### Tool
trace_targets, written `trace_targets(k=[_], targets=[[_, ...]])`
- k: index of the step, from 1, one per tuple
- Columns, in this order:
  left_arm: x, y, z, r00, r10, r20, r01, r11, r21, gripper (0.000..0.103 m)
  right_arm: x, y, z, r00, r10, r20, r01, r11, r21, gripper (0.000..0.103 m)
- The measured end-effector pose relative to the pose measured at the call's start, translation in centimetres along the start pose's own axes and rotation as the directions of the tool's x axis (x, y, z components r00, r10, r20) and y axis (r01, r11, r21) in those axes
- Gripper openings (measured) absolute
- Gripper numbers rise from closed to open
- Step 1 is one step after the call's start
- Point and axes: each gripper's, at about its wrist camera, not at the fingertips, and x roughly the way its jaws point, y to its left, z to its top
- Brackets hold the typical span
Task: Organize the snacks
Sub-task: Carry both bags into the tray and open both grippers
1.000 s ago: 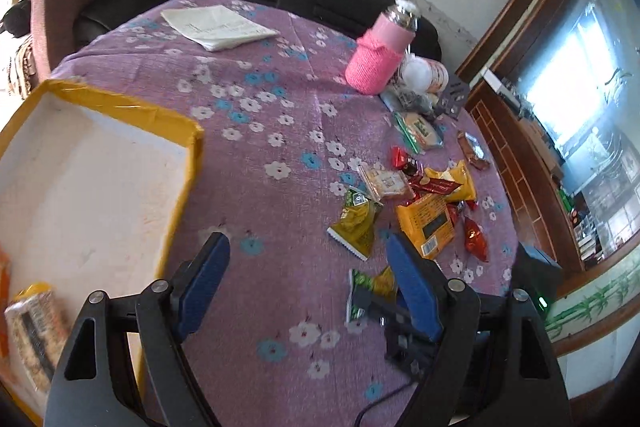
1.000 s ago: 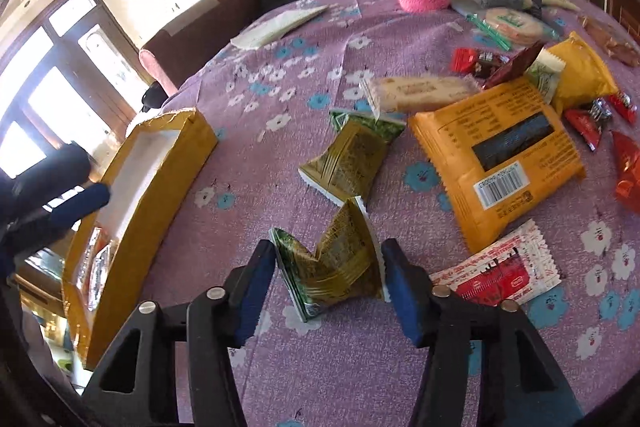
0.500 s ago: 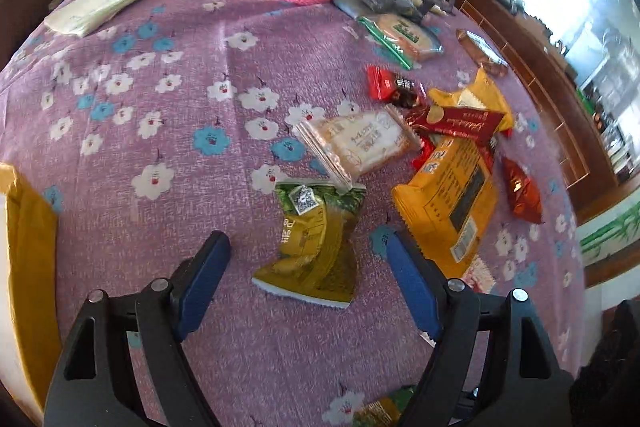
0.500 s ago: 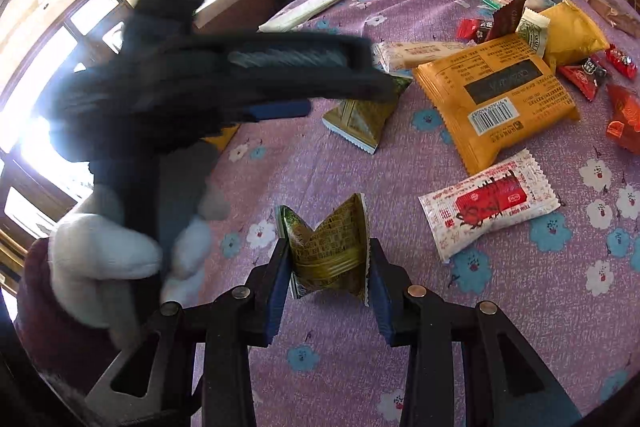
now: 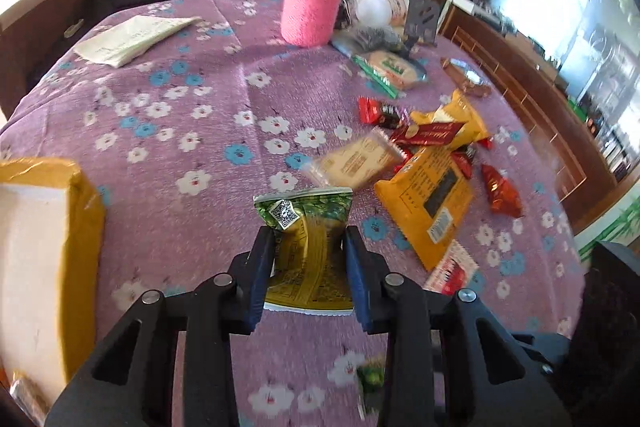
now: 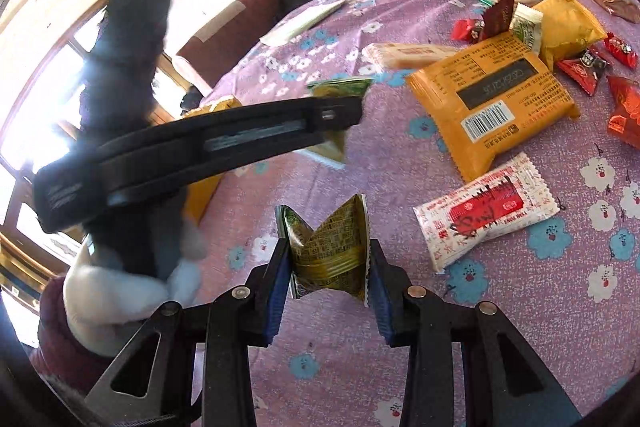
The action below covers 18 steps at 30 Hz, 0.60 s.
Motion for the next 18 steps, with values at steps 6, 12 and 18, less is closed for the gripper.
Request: trace_targets(k=[6, 12, 18], targets=[[-8.0, 2.6, -2.7, 0.99, -0.015, 0.138, 0.029, 0.995, -0.099, 0.032, -0.4, 1.1, 0.0, 0.999, 0.029, 0.045, -0.027, 0.999, -0.031, 0.038], [-14.8, 7.4, -6.9, 0.97, 0.034, 0.24, 0.025, 0.971, -0.239, 0.033, -0.2, 1.4, -0.2, 0.998, 0.021, 0.059, -0.02, 0.999, -0.028, 0.038], [-17.9, 13.9, -9.9, 0.96, 0.108, 0.258, -0.003, 0.926, -0.377, 0.033, -1.4, 5.1, 0.8, 0.995, 0.073, 0.07, -0.07, 0.997, -0.042, 0.037]])
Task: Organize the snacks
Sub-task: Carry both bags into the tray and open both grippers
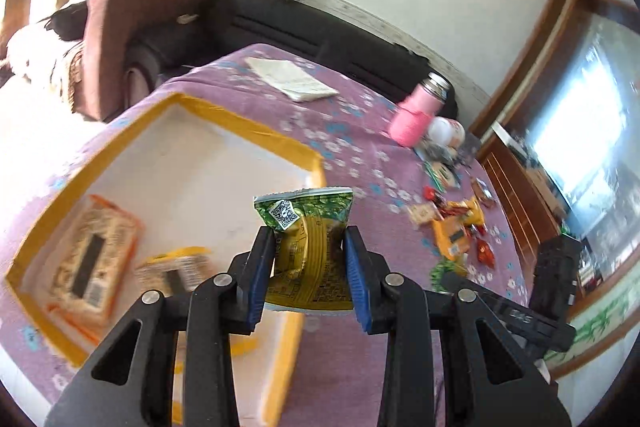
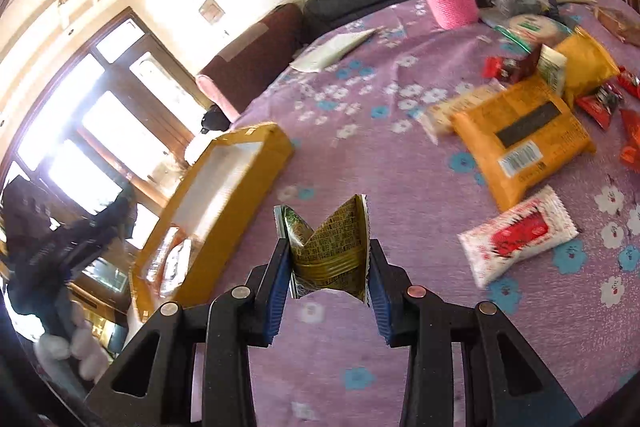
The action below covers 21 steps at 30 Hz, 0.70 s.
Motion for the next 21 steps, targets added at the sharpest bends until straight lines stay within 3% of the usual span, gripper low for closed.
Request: trace_targets(k=[4, 9, 14, 18, 21], targets=[[-0.2, 3.1, 1.2, 0.998, 0.062, 0.002, -0.062, 0.998, -0.007, 0.033, 1.4, 5.2, 1.6, 0.998, 0.048, -0.045, -0.051, 0.996, -0.068, 0.037], [2.1, 7.0, 3.8, 0.99, 0.13, -0.052, -0.13, 0.991, -0.008, 0.033, 5.5, 11.5, 3.0, 0.987, 0.079, -0.137, -0.099, 0.984, -0.146, 0.037], [5.6, 11.3, 5.1, 0.981, 0.142, -0.132, -0.152, 0.986, -0.074, 0.033, 12.8, 15.3, 3.5, 0.966, 0.024, -0.259, -0.072, 0.982, -0.176, 0.037], [7.7, 13.2, 5.4, 0.975, 0.139, -0.175, -0.161, 0.98, -0.117, 0.033, 18.3, 16.2, 3.6, 0.947, -0.058, -0.315, -0.004, 0.981, -0.192, 0.037], [8.1, 13.8, 5.3, 0.976, 0.124, -0.182, -0.152, 0.977, -0.149, 0.034, 20.8, 16.2, 3.4, 0.933, -0.074, -0.353, 0.008, 0.983, -0.184, 0.037]])
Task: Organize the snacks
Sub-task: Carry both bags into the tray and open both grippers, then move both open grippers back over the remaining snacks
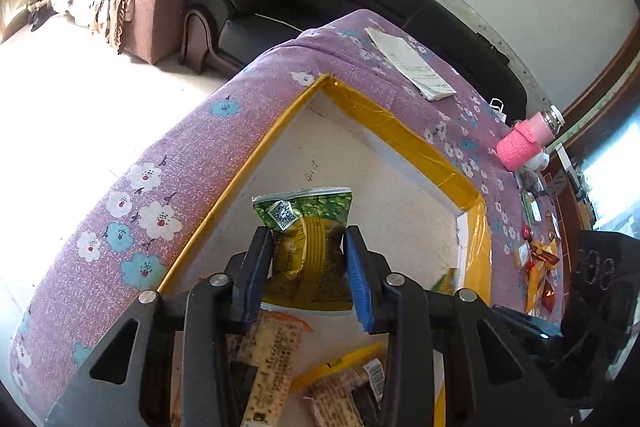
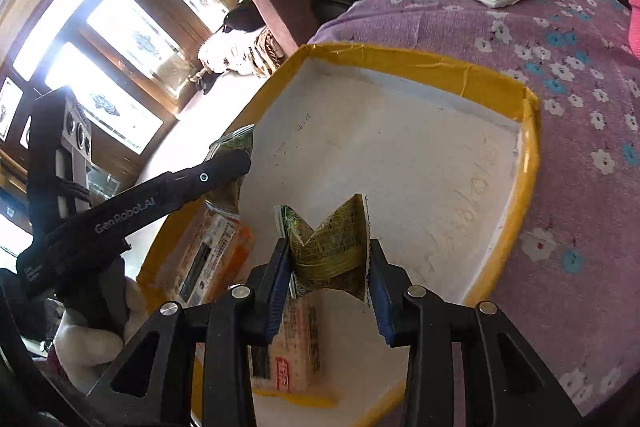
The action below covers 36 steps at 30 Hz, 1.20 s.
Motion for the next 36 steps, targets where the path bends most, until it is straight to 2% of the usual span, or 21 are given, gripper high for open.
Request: trace_targets(k=[5, 8, 12, 16, 18, 21, 23, 26, 27, 36], targets=[[-1.2, 0.5, -0.4, 0.999, -0.038, 0.001, 0.038, 0.999, -0.025, 0.036, 1.2, 0.5, -0.2, 1.0, 0.002, -0.01, -0.002, 1.0, 0.002, 0.04], [-3.9, 0.3, -1.0, 0.997, -0.057, 0.059, 0.058, 0.998, -0.022, 0.037, 0.6, 0.6, -0.6, 1.0, 0.016, 0.008, -0.016, 1.0, 0.002, 0.042], [-8.7, 0.2, -2.7, 0.985, -0.064, 0.161, 0.073, 0.996, -0.047, 0.048, -2.3, 0.5, -1.5, 0.995, 0.003, 0.1, -0.001, 1.0, -0.023, 0.048], [-13.0, 0.0, -5.0, 0.955, -0.033, 0.295, 0.059, 0.995, -0.081, 0.063, -5.3, -0.7, -3.0, 0.982, -0.002, 0.188, 0.003, 1.0, -0.007, 0.053], [-14.3, -0.1, -6.0, 0.936, -0.016, 0.352, 0.054, 0.994, -0.1, 0.064, -6.8, -1.4, -3.7, 0.976, 0.006, 0.216, -0.011, 1.0, 0.022, 0.053], [-14.9, -1.3, -7.0, 0.919, 0.069, 0.388, -0.036, 0.995, -0.091, 0.064, -8.4, -2.4, -4.6, 0.969, 0.021, 0.244, -0.037, 0.998, 0.06, 0.053], [-15.1, -2.2, -7.6, 0.911, 0.094, 0.402, -0.067, 0.994, -0.081, 0.064, -9.5, -2.8, -5.3, 0.963, 0.011, 0.268, -0.029, 0.998, 0.062, 0.054], [-16.0, -3.9, -8.9, 0.886, 0.123, 0.448, -0.116, 0.992, -0.042, 0.064, -11.3, -3.5, -6.7, 0.952, -0.015, 0.306, -0.004, 0.998, 0.061, 0.056], [-16.2, -4.2, -9.1, 0.883, 0.12, 0.453, -0.119, 0.992, -0.031, 0.064, -11.8, -3.8, -7.1, 0.948, -0.021, 0.318, 0.0, 0.998, 0.065, 0.057], [-17.4, -8.0, -10.8, 0.916, -0.004, 0.401, -0.01, 0.999, 0.033, 0.064, -14.9, -7.3, -10.2, 0.924, -0.068, 0.377, 0.026, 0.993, 0.114, 0.06]])
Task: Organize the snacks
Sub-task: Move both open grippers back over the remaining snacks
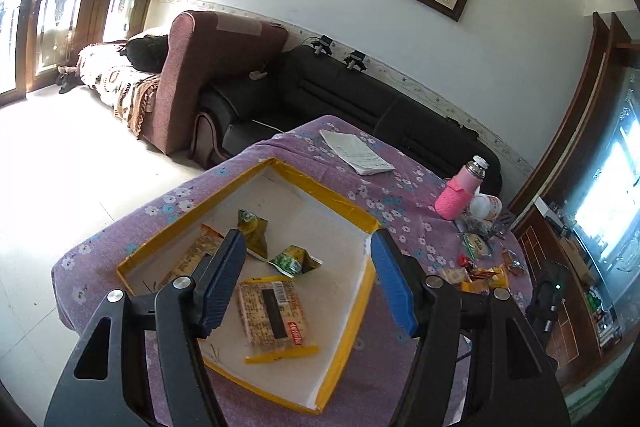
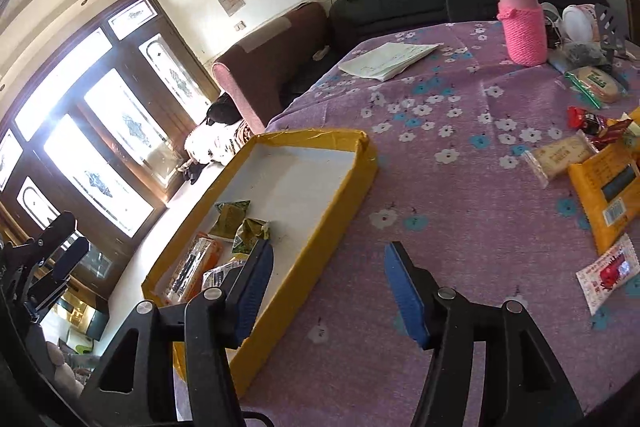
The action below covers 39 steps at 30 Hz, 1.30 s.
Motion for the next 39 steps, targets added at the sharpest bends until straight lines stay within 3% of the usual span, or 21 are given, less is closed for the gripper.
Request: trace_targets(k=[8, 15, 20, 24, 26, 29, 33, 35, 38, 39], targets=[[0.2, -5.3, -1.9, 0.994, -0.086, -0.073, 0.092, 0.992, 0.091, 0.064, -3.1, -3.9, -1.2, 0.998, -0.038, 0.044, 0.036, 0.999, 0.038, 0.061], [2.8, -7.4, -3.8, 0.977, -0.132, -0.168, 0.146, 0.986, 0.079, 0.065, -6.6, -9.0, -2.3, 0.99, -0.115, 0.083, 0.105, 0.988, 0.116, 0.061], [6.7, -8.9, -6.3, 0.936, -0.207, -0.283, 0.222, 0.975, 0.021, 0.065, -11.1, -14.5, -3.5, 0.979, -0.159, 0.13, 0.123, 0.961, 0.248, 0.061], [9.7, -11.6, -9.2, 0.888, -0.237, -0.394, 0.268, 0.963, 0.023, 0.065, -15.0, -19.9, -4.4, 0.952, -0.271, 0.14, 0.21, 0.916, 0.343, 0.07], [10.0, -12.7, -10.3, 0.873, -0.248, -0.42, 0.291, 0.956, 0.04, 0.065, -15.6, -22.0, -4.3, 0.944, -0.305, 0.128, 0.238, 0.894, 0.38, 0.07], [10.0, -13.8, -11.0, 0.869, -0.239, -0.434, 0.298, 0.952, 0.074, 0.065, -14.3, -23.8, -3.1, 0.954, -0.288, 0.084, 0.232, 0.885, 0.403, 0.07], [9.9, -13.7, -10.8, 0.876, -0.221, -0.428, 0.279, 0.957, 0.077, 0.065, -9.7, -23.0, 0.4, 0.977, -0.206, 0.061, 0.17, 0.915, 0.365, 0.07], [9.8, -13.6, -10.5, 0.882, -0.21, -0.422, 0.267, 0.961, 0.079, 0.065, -7.1, -22.4, 2.6, 0.97, -0.235, 0.053, 0.205, 0.922, 0.327, 0.07], [9.5, -13.0, -10.1, 0.891, -0.206, -0.404, 0.258, 0.963, 0.078, 0.065, -2.8, -21.8, 5.0, 0.928, -0.371, 0.016, 0.356, 0.902, 0.244, 0.07], [9.4, -12.7, -9.9, 0.896, -0.201, -0.397, 0.253, 0.964, 0.083, 0.065, -1.9, -21.9, 5.2, 0.934, -0.358, 0.006, 0.346, 0.908, 0.235, 0.07]])
